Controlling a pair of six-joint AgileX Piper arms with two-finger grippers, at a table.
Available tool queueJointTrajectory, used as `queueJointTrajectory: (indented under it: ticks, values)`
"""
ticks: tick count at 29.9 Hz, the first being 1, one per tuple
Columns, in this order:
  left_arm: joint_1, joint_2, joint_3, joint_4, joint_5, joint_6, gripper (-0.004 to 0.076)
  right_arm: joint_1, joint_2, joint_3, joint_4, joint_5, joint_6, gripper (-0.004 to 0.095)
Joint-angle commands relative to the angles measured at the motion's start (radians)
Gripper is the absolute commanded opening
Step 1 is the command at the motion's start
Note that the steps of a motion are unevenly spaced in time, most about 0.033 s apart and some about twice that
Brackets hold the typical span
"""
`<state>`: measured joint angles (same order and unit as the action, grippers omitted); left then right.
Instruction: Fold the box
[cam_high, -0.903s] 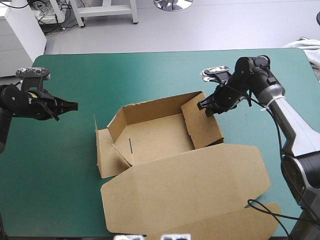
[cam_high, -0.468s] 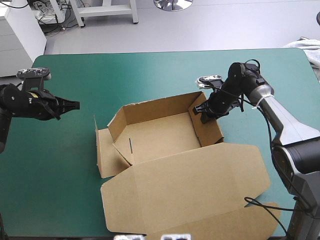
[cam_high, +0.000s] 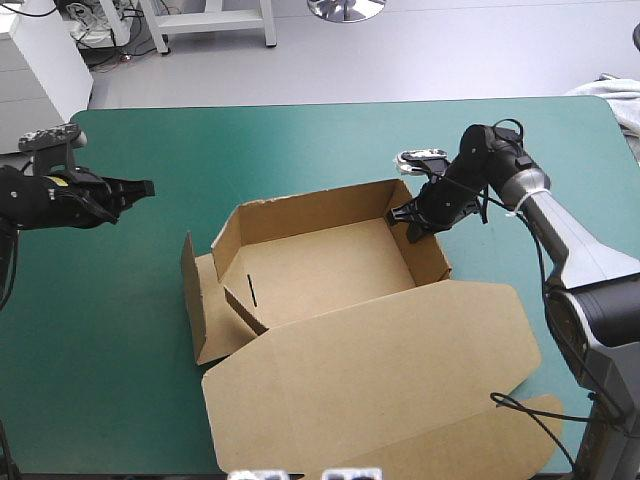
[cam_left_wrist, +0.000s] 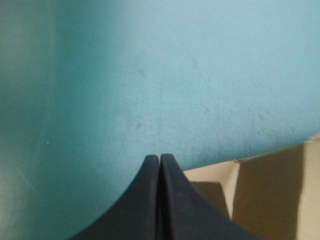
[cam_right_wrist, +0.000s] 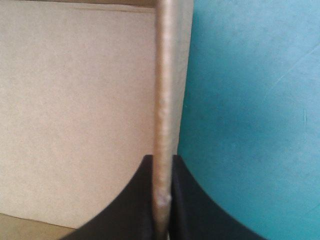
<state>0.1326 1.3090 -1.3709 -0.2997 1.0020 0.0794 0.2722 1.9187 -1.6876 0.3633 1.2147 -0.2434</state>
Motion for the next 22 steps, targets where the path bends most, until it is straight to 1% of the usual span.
queueJointTrajectory:
  ticks: [1, 4, 6, 9, 12, 15, 18, 22]
  values:
    - [0.083, -0.017, -0.026, -0.103, -0.065, -0.005, -0.001, -0.046, -0.12, -0.023, 0.121, 0.004, -0.014, -0.0017]
    - [0.173, -0.008, -0.026, -0.247, -0.054, 0.066, -0.001, -0.092, -0.173, -0.025, 0.176, -0.017, -0.018, -0.0018]
    - [0.224, 0.002, -0.026, -0.37, -0.029, 0.127, -0.001, -0.13, -0.209, -0.025, 0.225, -0.029, -0.033, -0.0017]
    - [0.257, 0.022, -0.026, -0.512, 0.005, 0.201, -0.001, -0.181, -0.258, -0.025, 0.309, -0.043, -0.068, -0.0017]
    - [0.257, 0.035, -0.026, -0.604, 0.023, 0.238, -0.001, -0.226, -0.305, -0.025, 0.382, -0.068, -0.089, -0.0017]
    - [0.254, 0.043, -0.026, -0.744, 0.068, 0.321, -0.001, -0.238, -0.349, -0.025, 0.396, -0.109, -0.102, -0.0017]
    - [0.229, 0.043, -0.026, -0.881, 0.086, 0.382, -0.001, -0.236, -0.373, -0.025, 0.39, -0.143, -0.102, -0.0017]
    - [0.167, 0.043, -0.026, -0.94, 0.116, 0.407, -0.001, -0.226, -0.38, -0.025, 0.395, -0.167, -0.102, -0.0017]
